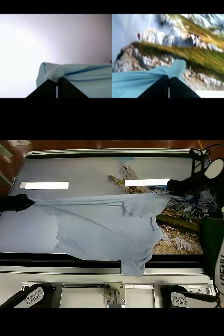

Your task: Fold the shirts.

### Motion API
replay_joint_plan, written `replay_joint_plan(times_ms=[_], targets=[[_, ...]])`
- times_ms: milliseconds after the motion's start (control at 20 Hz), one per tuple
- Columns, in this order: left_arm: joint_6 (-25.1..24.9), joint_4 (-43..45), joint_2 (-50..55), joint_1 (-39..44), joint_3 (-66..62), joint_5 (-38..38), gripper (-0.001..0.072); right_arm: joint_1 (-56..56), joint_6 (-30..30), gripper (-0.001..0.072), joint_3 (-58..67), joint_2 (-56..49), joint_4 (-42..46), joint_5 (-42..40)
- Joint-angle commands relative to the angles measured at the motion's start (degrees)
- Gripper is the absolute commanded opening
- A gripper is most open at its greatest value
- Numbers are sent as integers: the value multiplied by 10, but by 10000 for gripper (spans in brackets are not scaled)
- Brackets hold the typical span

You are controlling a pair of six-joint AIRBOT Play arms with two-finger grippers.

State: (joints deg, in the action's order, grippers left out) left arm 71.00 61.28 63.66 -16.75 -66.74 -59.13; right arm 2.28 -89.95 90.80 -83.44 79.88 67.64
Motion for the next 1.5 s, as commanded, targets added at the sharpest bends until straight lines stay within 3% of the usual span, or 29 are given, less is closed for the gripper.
replay_joint_plan(times_ms=[0, 200, 600, 800, 950, 1100, 1300, 1450], targets=[[-87, -86, 103, 50, 9, 231, 42, 0, -5, 61, -9, -74, -100, -203], [-101, -99, 170, 106, 9, 405, 42, 0, -19, 61, -9, -120, -125, -272], [-101, -99, 258, 143, 9, 402, 43, -50, -39, 61, -9, -197, -120, -260], [-104, -77, 260, 132, 1, 314, 43, -53, -39, 61, -9, -195, -100, -217], [-105, 22, 260, 119, -34, 161, 43, -36, -39, 61, -9, -169, -58, -99], [-101, 55, 260, 106, -50, 55, 42, -26, -61, 61, -11, -162, -22, 31], [-17, 65, 281, 99, -50, 30, 42, -40, -61, 61, -53, -164, -26, 58], [11, 64, 305, 99, -50, 18, 42, -42, -67, 61, -72, -164, -24, 59]])
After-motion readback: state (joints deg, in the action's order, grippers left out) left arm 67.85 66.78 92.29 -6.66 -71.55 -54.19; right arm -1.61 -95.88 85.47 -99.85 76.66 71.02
